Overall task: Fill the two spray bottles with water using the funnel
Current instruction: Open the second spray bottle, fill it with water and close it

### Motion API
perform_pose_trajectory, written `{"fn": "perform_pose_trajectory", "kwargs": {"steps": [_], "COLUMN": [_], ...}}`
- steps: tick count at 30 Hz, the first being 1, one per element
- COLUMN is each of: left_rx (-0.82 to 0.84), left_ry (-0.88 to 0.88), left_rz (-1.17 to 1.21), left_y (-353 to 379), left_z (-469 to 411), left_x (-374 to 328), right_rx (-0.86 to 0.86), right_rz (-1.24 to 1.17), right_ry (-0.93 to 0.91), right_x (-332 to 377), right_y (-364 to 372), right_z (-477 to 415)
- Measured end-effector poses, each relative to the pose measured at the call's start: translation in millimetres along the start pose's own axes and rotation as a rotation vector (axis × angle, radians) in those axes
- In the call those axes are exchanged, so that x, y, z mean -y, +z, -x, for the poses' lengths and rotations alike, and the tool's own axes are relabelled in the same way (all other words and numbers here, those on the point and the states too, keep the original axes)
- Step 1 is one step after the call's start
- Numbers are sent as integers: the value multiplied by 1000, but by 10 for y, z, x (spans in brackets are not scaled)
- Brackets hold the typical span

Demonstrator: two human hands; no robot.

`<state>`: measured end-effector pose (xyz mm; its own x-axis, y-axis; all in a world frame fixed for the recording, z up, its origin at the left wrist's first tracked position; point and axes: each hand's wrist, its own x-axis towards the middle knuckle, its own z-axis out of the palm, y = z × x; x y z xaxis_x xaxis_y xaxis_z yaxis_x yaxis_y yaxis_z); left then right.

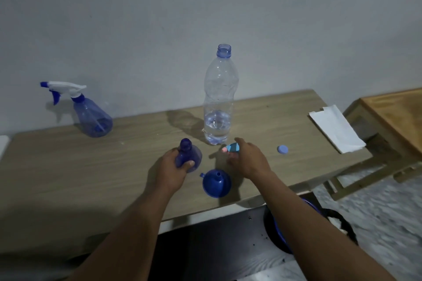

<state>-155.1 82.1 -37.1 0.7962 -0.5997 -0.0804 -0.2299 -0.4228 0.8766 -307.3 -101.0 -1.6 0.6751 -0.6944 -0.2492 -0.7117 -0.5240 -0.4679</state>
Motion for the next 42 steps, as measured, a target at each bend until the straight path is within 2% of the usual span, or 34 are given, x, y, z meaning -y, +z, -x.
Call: {"fn": "perform_pose_trajectory", "kwargs": {"steps": [6,13,18,20,22,25,28,30,32,35,40,42], "left_rx": [0,-21,-39,-41,-50,-52,-35,-34,-50,-56,-86,-85], "left_ry": [-58,-104,-99,-85,-64,-107,-140,-151,-146,-144,-132,-128], "left_rz": [-60,-42,-22,-6,16,25,-35,-55,-53,-56,-68,-63], "left_y": [37,73,76,71,65,55,39,41,48,43,56,50], "left_z": [-13,-25,33,79,107,125,131,137,136,133,150,155], "left_x": [151,237,133,54,-3,-73,-95,-108,-123,-155,-186,-200], "right_rx": [-45,-122,-262,-138,114,339,423,397,356,344,249,226], "right_rz": [149,95,-34,-124,-164,14,328,510,590,434,-288,-474], "right_ry": [-68,-182,-294,-391,-458,-502,-545,-585,-597,-542,-487,-485], "right_x": [-236,-283,-178,-99,-10,110,219,265,276,235,206,311], "right_y": [372,467,320,218,118,76,134,190,211,117,-226,-346], "right_z": [-65,-60,50,134,201,205,174,167,151,121,50,36]}}
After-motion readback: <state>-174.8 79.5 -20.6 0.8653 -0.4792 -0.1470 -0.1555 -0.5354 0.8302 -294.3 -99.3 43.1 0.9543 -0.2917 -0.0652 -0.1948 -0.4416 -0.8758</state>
